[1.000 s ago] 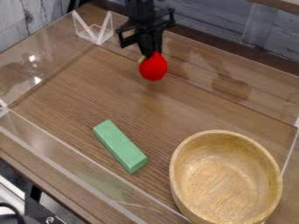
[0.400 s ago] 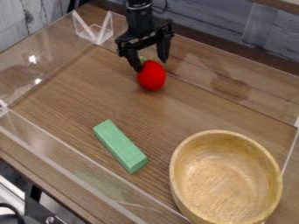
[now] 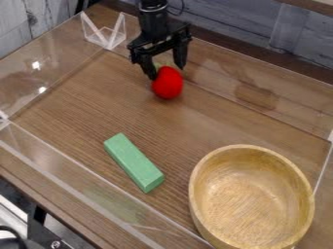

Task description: Move the red fruit to the left

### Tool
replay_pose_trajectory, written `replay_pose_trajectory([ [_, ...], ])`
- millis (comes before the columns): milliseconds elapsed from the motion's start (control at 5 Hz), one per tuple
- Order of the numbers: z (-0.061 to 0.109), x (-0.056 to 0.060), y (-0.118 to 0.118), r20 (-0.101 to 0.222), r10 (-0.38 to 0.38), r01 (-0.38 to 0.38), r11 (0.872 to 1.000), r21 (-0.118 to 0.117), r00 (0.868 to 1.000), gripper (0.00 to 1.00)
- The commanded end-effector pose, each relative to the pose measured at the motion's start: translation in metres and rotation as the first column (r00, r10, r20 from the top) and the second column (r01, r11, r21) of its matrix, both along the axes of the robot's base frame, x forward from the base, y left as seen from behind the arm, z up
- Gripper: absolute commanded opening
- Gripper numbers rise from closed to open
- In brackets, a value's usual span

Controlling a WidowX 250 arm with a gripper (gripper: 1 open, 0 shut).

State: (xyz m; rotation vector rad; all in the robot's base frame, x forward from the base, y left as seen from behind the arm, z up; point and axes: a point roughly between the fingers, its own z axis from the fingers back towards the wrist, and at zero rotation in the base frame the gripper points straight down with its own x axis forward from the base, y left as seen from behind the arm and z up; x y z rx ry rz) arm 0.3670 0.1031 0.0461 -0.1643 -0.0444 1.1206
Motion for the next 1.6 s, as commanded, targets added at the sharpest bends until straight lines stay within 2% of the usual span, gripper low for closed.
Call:
replay_pose_trajectory([
  [0, 0.013, 0.005, 0.009, 0.046, 0.022, -0.023, 1.0, 0.018, 0.999, 1.0],
  [200, 0.013, 0.004, 0.009, 0.049, 0.032, -0.033, 0.999, 0.015, 0.998, 1.0],
  [400, 0.008, 0.004, 0.01, 0.044, 0.038, -0.039, 0.999, 0.018, 0.998, 0.0],
  [1000, 0.039, -0.009, 0.043, 0.075, 0.121, -0.119, 0.992, -0.036, 0.99, 0.0],
  [1400, 0.043, -0.021, 0.058, 0.072, 0.198, -0.195, 0.98, -0.043, 0.978, 0.0],
])
